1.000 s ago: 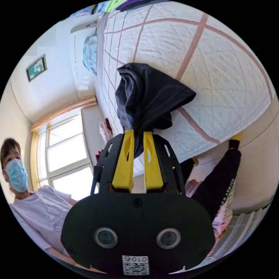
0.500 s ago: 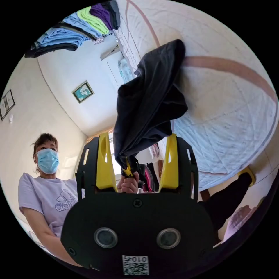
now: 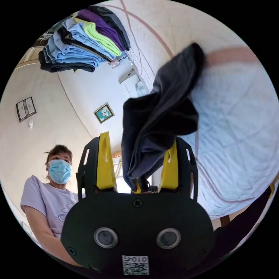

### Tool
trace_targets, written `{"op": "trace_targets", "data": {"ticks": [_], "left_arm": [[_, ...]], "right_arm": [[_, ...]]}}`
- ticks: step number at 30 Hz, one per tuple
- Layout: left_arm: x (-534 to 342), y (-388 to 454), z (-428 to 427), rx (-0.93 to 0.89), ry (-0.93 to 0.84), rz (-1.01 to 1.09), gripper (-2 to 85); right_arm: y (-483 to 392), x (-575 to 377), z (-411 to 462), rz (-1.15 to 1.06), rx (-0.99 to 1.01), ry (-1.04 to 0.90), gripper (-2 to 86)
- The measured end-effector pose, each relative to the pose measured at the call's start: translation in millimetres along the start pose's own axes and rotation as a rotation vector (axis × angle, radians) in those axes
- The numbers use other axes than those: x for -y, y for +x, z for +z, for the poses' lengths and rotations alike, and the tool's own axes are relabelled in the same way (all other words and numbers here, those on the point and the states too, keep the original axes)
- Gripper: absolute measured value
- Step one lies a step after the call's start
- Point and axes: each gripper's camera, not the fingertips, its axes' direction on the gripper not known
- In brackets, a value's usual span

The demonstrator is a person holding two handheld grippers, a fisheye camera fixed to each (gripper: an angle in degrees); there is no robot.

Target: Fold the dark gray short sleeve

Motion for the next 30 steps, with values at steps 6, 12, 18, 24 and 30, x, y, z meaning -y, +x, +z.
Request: {"op": "trace_targets", "data": {"ticks": [6, 12, 18, 24, 30], "left_arm": [[-16, -5, 14, 0.034, -0.018, 0.010, 8.3], [-31, -15, 33, 0.061, -0.011, 0.022, 8.1], [-45, -20, 50, 0.080, -0.020, 0.049, 8.1], [-66, -26, 60, 0.150, -0.039, 0.029, 7.8], [-90, 16, 75, 0.066, 0.051, 0.116, 7.6]], "right_arm": [[-41, 21, -22, 0.006, -0.266, -0.056, 18.3], [-77, 9, 1, 0.024, -0.497, -0.226, 12.6], [-96, -5, -4, 0.104, -0.493, -0.286, 8.2], [-155, -13, 2, 0.092, -0.612, -0.402, 7.3], [-245, -27, 56, -0.034, -0.651, -0.532, 7.0]]}}
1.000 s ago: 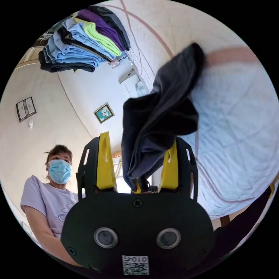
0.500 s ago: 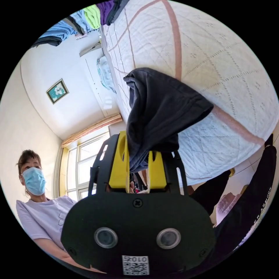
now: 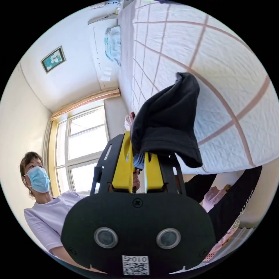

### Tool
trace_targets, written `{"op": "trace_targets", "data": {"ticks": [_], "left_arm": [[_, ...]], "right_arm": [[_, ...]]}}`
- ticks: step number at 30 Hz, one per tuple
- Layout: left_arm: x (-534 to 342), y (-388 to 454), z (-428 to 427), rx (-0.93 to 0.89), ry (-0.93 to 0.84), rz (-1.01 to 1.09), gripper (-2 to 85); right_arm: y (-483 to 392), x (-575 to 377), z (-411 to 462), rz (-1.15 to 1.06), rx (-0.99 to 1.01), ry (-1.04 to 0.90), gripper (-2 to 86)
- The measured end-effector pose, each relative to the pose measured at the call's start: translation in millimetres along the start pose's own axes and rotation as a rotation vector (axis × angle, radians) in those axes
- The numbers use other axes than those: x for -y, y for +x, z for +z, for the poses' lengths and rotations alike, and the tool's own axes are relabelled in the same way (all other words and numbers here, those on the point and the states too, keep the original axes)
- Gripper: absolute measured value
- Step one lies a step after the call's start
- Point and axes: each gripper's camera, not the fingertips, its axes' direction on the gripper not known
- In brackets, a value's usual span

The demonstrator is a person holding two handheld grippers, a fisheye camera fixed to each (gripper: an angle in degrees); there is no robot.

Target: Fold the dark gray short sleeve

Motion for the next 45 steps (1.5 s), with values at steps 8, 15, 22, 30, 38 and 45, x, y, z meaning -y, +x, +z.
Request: {"op": "trace_targets", "data": {"ticks": [8, 15, 22, 30, 38, 45], "left_arm": [[-34, 109, -23, -0.096, 0.123, 0.187, 7.6], [-121, 202, -86, -0.098, 0.379, 0.333, 7.6], [-247, 266, -123, 0.020, 0.648, 0.435, 7.6], [-381, 287, -94, 0.109, 0.916, 0.434, 7.6], [-425, 256, -121, 0.010, 1.073, 0.358, 7.6], [-396, 323, -300, 0.117, 1.133, 0.579, 7.6]], "right_arm": [[-179, -22, 29, -0.232, -0.020, -0.174, 7.1], [-310, -51, 104, -0.426, 0.014, -0.413, 7.2], [-402, -108, 184, -0.548, 0.047, -0.696, 7.0], [-443, -166, 233, -0.518, 0.067, -0.993, 7.0], [-499, -208, 346, -0.529, -0.071, -1.166, 6.9], [-647, -258, 529, -0.756, 0.050, -1.227, 6.9]]}}
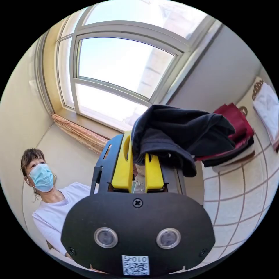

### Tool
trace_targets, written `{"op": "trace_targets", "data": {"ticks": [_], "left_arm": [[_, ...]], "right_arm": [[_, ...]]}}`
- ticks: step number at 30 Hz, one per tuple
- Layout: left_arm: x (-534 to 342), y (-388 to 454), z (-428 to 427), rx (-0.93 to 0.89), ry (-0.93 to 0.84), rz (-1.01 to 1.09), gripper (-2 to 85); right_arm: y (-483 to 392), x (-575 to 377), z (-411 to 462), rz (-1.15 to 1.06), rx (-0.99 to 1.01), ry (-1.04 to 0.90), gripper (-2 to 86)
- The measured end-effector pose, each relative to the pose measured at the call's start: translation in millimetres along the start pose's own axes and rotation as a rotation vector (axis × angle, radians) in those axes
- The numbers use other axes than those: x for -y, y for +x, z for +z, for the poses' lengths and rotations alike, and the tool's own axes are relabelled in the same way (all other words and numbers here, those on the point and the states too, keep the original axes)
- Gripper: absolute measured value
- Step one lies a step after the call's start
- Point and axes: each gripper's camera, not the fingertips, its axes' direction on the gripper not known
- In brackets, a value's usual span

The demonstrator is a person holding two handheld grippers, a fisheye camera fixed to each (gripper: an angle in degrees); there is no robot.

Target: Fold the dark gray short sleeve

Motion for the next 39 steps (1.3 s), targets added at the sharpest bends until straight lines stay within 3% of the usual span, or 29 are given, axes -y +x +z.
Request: {"op": "trace_targets", "data": {"ticks": [4, 8, 12, 14, 16, 24, 28, 32, 39], "left_arm": [[99, 8, -12, 0.068, 0.029, 0.166, 7.5], [114, -37, -8, 0.115, 0.055, 0.113, 7.4], [64, -148, 9, 0.238, 0.061, -0.140, 7.1], [27, -217, 12, 0.276, 0.028, -0.360, 7.1], [-19, -270, 3, 0.099, 0.178, -0.538, 7.1], [16, -185, 9, 0.315, 0.026, -0.327, 7.4], [5, -193, 19, 0.457, -0.052, -0.368, 7.5], [-11, -195, 23, 0.396, 0.001, -0.386, 7.7], [-9, -172, 31, 0.437, -0.133, -0.351, 7.6]], "right_arm": [[-31, 118, 25, -0.205, 0.011, -0.019, 6.9], [27, 180, 45, -0.199, 0.015, -0.070, 7.1], [155, 185, 71, 0.165, -0.106, -0.154, 7.2], [234, 154, 83, 0.484, -0.143, -0.179, 7.2], [244, 138, 84, 0.509, -0.041, -0.101, 7.3], [178, 138, 100, 0.459, -0.062, -0.079, 7.7], [177, 139, 115, 0.477, -0.160, -0.110, 8.3], [162, 135, 121, 0.464, -0.188, -0.078, 8.8], [139, 105, 119, 0.469, -0.229, -0.026, 8.5]]}}
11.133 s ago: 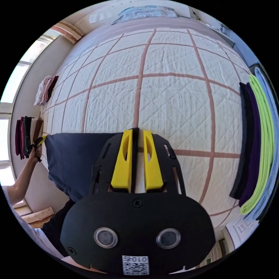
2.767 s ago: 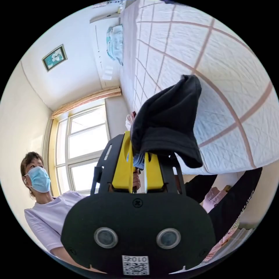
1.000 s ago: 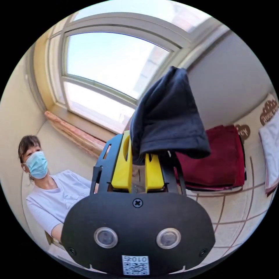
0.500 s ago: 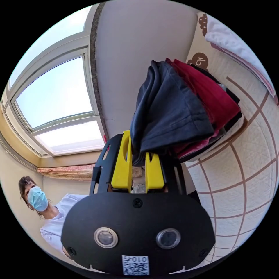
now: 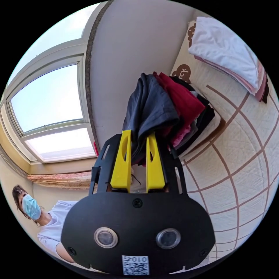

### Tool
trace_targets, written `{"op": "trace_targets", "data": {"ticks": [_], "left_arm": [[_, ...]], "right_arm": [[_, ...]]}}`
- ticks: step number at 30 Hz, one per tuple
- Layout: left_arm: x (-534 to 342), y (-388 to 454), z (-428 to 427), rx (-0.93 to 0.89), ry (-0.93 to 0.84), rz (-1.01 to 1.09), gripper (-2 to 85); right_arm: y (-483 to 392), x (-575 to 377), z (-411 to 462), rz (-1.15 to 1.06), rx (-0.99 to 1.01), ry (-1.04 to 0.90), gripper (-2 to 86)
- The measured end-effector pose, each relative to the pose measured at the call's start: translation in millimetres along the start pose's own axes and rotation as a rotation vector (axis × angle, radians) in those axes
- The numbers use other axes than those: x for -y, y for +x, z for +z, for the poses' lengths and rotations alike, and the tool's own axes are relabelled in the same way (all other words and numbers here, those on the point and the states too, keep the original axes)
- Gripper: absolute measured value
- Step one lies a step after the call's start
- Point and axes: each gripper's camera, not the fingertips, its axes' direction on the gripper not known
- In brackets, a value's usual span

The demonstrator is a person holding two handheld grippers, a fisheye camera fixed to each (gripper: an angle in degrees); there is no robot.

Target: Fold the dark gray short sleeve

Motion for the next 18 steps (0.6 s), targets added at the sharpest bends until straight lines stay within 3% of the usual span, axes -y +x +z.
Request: {"op": "trace_targets", "data": {"ticks": [6, 8, 10, 13, 15, 18], "left_arm": [[-38, 42, -39, 0.119, -0.006, 0.102, 5.6], [-45, 90, -53, 0.258, 0.026, 0.307, 5.2], [-50, 162, -45, 0.492, 0.071, 0.644, 4.7], [-56, 204, -11, 0.658, 0.168, 0.853, 3.2], [-56, 211, 11, 0.706, 0.187, 0.924, 2.1], [-42, 201, 47, 0.737, 0.125, 0.871, 0.8]], "right_arm": [[-3, -75, -26, -0.050, -0.057, 0.088, 7.8], [-8, -127, -40, -0.110, -0.078, 0.146, 6.9], [-11, -172, -46, -0.140, -0.106, 0.197, 6.3], [-10, -246, -48, -0.160, -0.118, 0.282, 5.2], [-12, -285, -46, -0.177, -0.142, 0.324, 4.7], [-16, -342, -43, -0.193, -0.165, 0.412, 4.0]]}}
